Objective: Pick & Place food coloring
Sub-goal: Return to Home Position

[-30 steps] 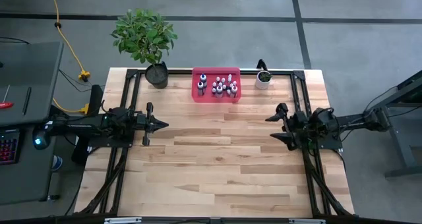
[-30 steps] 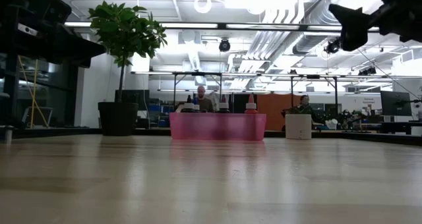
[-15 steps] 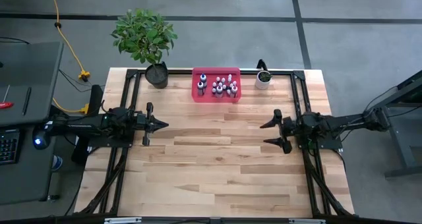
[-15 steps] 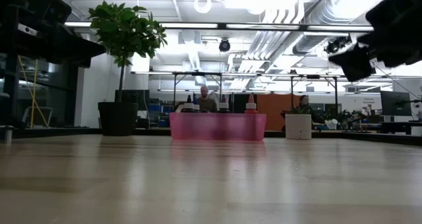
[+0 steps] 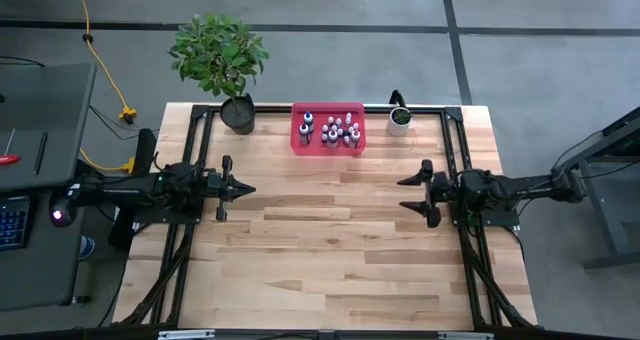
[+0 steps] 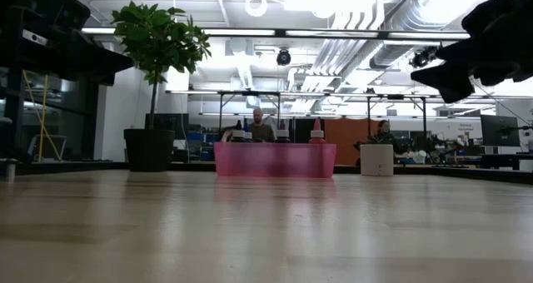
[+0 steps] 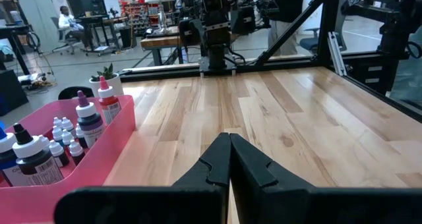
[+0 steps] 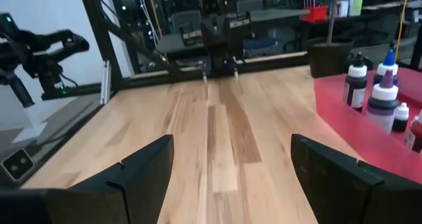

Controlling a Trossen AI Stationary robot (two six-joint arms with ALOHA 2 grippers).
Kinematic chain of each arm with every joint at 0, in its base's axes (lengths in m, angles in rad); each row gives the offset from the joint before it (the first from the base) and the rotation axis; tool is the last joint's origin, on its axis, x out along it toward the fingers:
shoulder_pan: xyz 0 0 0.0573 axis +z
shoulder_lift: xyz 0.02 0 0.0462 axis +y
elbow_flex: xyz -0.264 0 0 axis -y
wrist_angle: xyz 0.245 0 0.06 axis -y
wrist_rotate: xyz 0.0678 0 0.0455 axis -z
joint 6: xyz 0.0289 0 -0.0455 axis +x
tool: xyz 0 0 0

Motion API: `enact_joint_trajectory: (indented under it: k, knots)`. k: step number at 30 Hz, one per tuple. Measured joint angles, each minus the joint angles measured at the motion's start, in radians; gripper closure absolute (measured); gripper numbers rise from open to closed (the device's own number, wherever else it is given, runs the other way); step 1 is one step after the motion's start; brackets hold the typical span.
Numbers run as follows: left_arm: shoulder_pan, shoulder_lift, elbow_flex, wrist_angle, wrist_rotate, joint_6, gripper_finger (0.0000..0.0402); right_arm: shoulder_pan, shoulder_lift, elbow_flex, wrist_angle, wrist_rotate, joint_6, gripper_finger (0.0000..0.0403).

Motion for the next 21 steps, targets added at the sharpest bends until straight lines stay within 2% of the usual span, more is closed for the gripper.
enact_joint_trajectory:
  k: [21]
  knots:
    - [0.0, 0.0, 0.0, 0.0, 0.0, 0.0, 0.0401, 0.0, -0.025, 0.0, -0.003, 0.0, 0.0, 0.0109]
